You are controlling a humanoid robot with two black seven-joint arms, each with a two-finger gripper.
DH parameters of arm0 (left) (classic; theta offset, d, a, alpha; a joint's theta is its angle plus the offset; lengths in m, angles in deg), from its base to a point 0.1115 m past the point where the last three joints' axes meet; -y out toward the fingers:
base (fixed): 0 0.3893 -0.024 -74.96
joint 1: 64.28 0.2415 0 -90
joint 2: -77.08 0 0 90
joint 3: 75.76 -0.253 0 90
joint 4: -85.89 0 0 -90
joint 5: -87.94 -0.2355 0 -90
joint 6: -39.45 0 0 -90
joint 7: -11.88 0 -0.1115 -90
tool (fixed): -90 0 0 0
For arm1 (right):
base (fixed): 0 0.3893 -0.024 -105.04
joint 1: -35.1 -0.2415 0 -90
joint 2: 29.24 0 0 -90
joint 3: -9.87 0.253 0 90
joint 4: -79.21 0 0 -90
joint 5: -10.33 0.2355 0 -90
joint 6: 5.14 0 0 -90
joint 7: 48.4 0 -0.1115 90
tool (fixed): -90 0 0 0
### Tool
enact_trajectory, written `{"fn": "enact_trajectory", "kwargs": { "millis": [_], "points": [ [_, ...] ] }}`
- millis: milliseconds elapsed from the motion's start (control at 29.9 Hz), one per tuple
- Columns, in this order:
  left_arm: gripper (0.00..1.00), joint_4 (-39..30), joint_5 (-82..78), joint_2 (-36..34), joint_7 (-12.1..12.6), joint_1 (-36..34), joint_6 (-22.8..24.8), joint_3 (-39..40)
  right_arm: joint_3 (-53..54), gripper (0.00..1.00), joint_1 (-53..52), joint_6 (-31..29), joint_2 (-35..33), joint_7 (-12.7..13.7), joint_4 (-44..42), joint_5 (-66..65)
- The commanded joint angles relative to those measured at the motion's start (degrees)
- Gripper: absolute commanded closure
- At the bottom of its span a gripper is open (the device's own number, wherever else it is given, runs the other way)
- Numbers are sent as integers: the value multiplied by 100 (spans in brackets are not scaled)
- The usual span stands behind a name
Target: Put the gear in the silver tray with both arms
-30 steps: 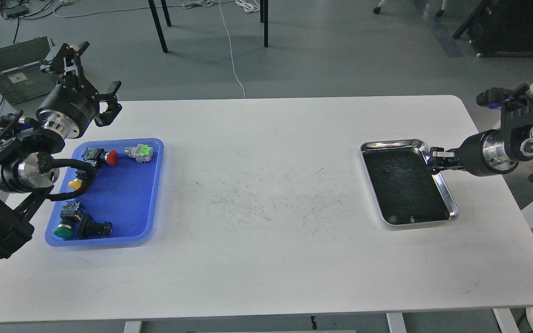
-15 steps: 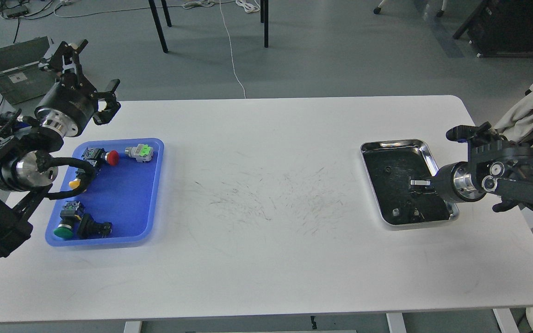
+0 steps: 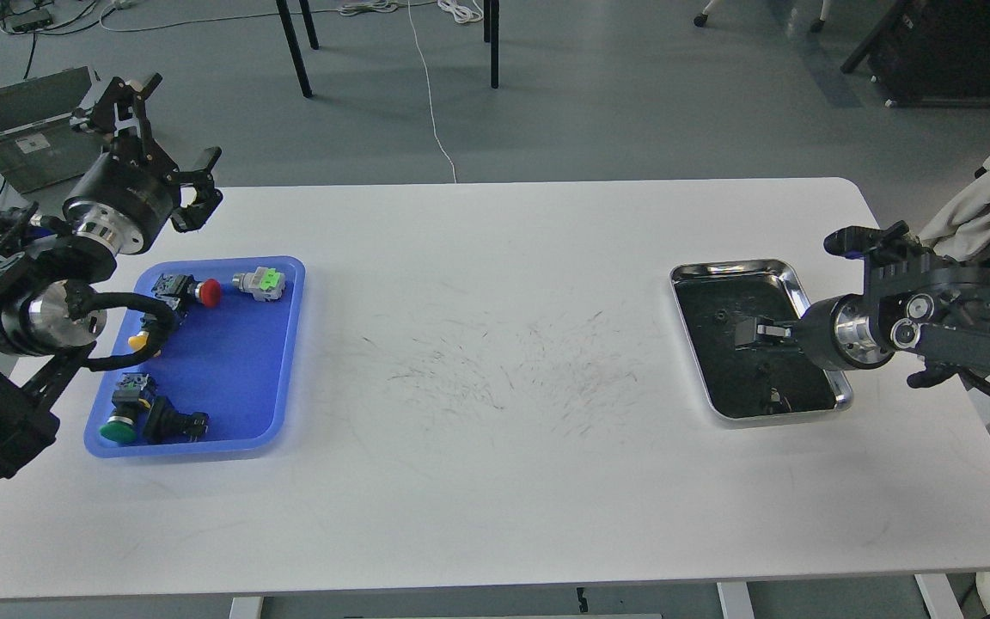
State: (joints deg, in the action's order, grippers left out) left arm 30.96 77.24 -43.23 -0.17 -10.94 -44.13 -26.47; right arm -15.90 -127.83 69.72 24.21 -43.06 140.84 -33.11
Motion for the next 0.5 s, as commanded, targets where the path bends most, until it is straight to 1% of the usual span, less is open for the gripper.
{"fn": "enact_trajectory", "kwargs": {
  "millis": [0, 100, 167, 267, 367, 401, 468],
  "points": [
    [2, -1, -10, -2, 27, 1, 0, -8, 737, 9, 32, 47, -308, 2, -28, 20],
    [2, 34, -10, -2, 54, -87, -18, -25, 1896, 9, 234, 64, -528, -68, -115, 160],
    [2, 148, -10, 7, 71, -192, -70, -43, 2731, 9, 497, 64, -538, -183, -299, 615],
    [2, 342, -10, 33, 89, -394, -97, -69, 4111, 9, 902, 47, -476, -236, -756, 1564],
    [2, 447, 7, 69, 106, -535, -115, -69, 5272, 9, 1367, 3, -353, -428, -1178, 2855],
    [2, 465, 34, 95, 141, -570, -141, -69, 5649, 9, 1595, -23, -266, -455, -1249, 3416],
    [2, 474, 60, 235, 325, -649, -193, -26, 6152, 8, 1973, -93, -116, -464, -1276, 4384]
  ]
}}
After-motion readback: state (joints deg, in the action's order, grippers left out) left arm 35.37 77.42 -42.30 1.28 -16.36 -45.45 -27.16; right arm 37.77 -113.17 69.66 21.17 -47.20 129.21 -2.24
